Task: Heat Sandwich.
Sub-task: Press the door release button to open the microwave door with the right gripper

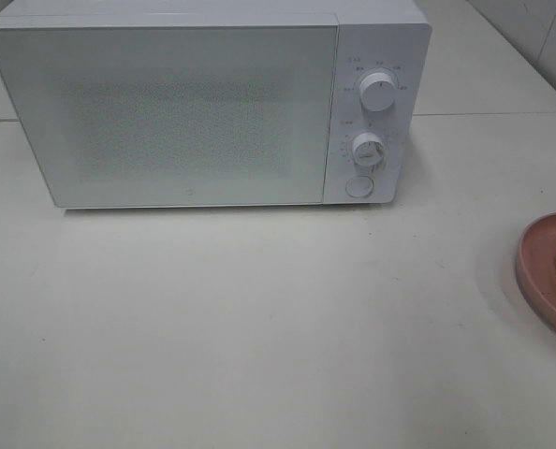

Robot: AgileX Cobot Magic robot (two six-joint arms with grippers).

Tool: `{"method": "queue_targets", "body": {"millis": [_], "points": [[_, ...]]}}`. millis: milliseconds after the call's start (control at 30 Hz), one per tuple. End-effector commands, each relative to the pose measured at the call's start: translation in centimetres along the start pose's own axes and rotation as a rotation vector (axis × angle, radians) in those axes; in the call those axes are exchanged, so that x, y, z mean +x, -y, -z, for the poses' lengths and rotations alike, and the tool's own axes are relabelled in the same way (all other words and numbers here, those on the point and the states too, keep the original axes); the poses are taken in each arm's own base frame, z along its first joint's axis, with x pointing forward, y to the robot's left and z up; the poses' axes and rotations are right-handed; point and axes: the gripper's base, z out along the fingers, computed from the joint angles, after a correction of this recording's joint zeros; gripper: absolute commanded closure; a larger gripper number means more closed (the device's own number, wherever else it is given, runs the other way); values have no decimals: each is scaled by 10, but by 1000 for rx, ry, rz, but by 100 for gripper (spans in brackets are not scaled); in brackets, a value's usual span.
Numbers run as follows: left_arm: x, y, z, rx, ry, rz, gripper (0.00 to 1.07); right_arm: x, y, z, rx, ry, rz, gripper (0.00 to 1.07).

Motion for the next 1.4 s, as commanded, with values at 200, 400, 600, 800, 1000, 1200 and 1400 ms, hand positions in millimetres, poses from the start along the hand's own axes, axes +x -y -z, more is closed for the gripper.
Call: {"method": "queue_targets", "body": {"millis": [200,400,600,800,1000,1200,1400], "points": [[1,0,2,10,23,3,10,-14,-2,-24,-16,86,6,32],[1,0,2,10,23,3,10,-22,-5,-40,-31,150,9,32],[1,0,2,10,23,3,10,-26,-7,-58,-44,194,12,32],[1,0,2,10,23,3,10,-17,-10,-80,-73,288,10,32],[1,0,2,10,23,3,10,-6,-17,-84,-112,368,12,32],[1,0,2,10,23,3,10,6,-30,-86,-155,424,98,32],[1,0,2,10,23,3,10,27,-33,-100,-86,403,52,32]]}}
